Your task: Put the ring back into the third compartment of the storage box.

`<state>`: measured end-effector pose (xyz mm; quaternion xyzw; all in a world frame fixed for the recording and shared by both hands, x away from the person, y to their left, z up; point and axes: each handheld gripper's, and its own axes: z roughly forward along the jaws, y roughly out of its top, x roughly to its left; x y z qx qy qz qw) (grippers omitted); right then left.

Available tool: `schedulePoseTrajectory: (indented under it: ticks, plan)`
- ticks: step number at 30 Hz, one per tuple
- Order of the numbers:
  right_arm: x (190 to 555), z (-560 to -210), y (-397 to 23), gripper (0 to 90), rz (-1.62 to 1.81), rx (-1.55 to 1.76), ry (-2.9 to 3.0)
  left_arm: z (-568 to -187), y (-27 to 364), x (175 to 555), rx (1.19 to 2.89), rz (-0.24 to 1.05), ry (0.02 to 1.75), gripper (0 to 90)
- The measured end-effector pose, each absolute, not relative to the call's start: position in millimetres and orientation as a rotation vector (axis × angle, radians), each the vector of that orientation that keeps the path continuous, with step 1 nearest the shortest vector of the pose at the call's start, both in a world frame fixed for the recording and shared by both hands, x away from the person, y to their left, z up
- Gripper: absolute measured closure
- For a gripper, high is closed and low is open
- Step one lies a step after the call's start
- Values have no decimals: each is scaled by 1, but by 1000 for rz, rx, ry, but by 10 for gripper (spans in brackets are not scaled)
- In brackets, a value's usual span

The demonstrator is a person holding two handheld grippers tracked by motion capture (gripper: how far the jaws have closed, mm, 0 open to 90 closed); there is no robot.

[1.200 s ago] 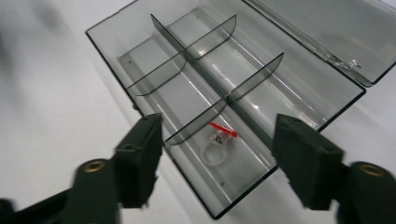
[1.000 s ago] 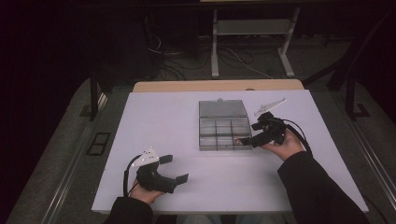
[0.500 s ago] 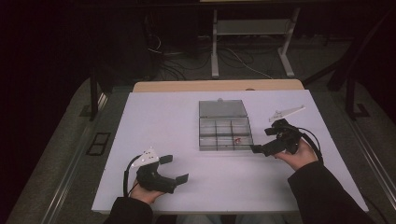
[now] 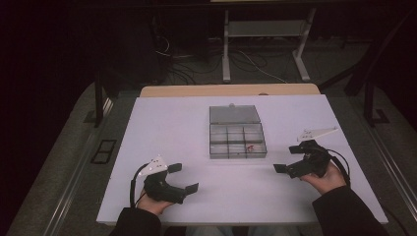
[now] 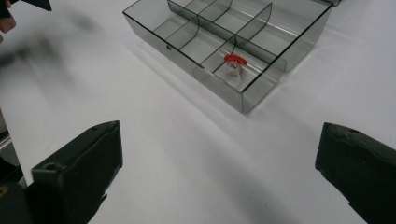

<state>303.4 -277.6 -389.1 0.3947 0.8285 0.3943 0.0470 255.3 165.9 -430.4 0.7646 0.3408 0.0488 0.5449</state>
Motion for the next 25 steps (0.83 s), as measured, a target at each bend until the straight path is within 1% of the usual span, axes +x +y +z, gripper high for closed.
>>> schedulePoseTrajectory:
  ticks: [16, 25]
  plan:
    - [267, -417, -301, 0, 1255, 1250, 2441, -431, 166, 256, 1820, 114, 806, 0]
    - [256, -425, -303, 0, 1268, 1247, 2438, -431, 166, 256, 1821, 115, 806, 0]
